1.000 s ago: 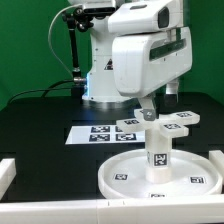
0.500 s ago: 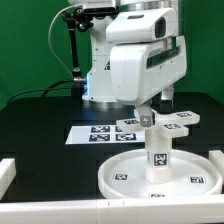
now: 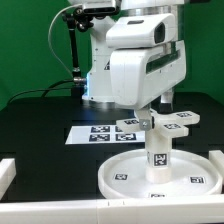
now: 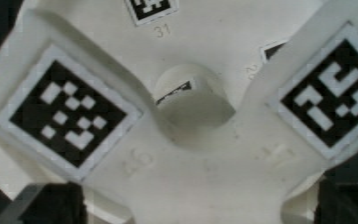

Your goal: Assemble round table

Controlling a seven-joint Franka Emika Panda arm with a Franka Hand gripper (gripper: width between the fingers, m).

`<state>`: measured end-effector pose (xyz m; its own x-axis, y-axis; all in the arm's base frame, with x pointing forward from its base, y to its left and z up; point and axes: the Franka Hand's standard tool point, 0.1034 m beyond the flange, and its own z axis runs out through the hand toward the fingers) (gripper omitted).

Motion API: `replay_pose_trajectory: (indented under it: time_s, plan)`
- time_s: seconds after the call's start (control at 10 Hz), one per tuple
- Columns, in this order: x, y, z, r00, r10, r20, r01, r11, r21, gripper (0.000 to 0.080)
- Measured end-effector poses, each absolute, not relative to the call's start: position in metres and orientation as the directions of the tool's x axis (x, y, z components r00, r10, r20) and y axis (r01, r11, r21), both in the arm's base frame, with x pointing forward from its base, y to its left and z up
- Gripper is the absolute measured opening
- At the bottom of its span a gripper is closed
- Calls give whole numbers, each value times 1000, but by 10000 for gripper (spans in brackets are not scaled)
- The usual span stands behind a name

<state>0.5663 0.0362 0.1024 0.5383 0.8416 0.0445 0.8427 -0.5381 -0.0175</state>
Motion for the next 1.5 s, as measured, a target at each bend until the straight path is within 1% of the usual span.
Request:
replay_pose_trajectory:
  time_s: [0.1,0.2,0.3,0.4,0.8,0.9,1.1,1.3,1.5]
  plan:
    - [567,36,102,538,842,42,843,-538,-17,649]
    - [566,35,101,538,842,41,843,-538,-18,530]
    - [566,35,101,539,842,40,842,-538,-20,530]
    - [565,35,101,539,841,40,842,-539,-20,442]
    - [566,35,101,568,822,39,823,-568,-22,442]
    - [566,34,101,663,747,37,748,-663,-30,442]
    - [566,36,101,807,589,44,590,-807,-29,442]
    - [565,37,100,896,439,62,441,-897,-32,443]
    - [565,37,101,943,327,59,329,-943,-39,443]
